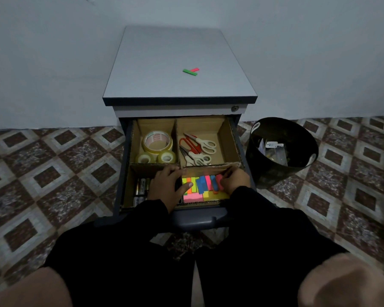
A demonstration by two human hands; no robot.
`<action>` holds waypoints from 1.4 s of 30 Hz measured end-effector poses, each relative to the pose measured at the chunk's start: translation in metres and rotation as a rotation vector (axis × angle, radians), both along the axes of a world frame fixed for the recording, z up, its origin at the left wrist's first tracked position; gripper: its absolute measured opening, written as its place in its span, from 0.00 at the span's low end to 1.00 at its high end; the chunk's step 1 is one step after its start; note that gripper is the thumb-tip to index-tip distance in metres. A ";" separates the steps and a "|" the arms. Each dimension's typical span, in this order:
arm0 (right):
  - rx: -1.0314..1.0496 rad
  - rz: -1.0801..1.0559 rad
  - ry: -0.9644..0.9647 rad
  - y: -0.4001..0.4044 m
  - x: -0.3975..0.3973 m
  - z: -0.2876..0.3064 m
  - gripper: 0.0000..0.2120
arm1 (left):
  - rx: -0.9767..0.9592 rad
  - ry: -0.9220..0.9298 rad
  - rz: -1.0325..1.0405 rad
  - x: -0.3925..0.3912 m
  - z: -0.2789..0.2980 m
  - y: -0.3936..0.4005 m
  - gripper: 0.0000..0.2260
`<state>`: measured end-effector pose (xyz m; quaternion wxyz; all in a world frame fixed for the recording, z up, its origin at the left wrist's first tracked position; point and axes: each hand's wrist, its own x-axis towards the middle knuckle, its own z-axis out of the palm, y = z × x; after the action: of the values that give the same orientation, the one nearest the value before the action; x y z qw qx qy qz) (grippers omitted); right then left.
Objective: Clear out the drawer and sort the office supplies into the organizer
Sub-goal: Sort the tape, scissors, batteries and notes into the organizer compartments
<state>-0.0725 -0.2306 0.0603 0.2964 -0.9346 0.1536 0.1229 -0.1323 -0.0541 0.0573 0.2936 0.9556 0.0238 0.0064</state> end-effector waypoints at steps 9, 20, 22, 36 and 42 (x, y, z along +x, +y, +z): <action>-0.031 0.033 -0.005 0.000 0.001 -0.001 0.11 | -0.048 0.028 0.001 -0.001 -0.002 -0.001 0.20; -0.025 0.043 -0.007 -0.003 0.002 -0.004 0.12 | -0.083 0.015 0.000 -0.002 -0.002 -0.001 0.19; -0.024 0.040 -0.008 -0.003 0.002 -0.004 0.12 | -0.078 0.019 0.000 -0.002 -0.002 -0.002 0.19; -0.034 0.042 0.000 -0.001 0.002 -0.002 0.13 | -0.087 0.007 0.003 -0.002 -0.003 -0.002 0.18; -0.035 0.041 0.013 -0.001 0.001 0.000 0.13 | -0.095 -0.005 0.003 -0.002 -0.004 -0.002 0.18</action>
<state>-0.0719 -0.2315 0.0601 0.2763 -0.9419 0.1383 0.1321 -0.1340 -0.0559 0.0530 0.3387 0.9406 0.0247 0.0082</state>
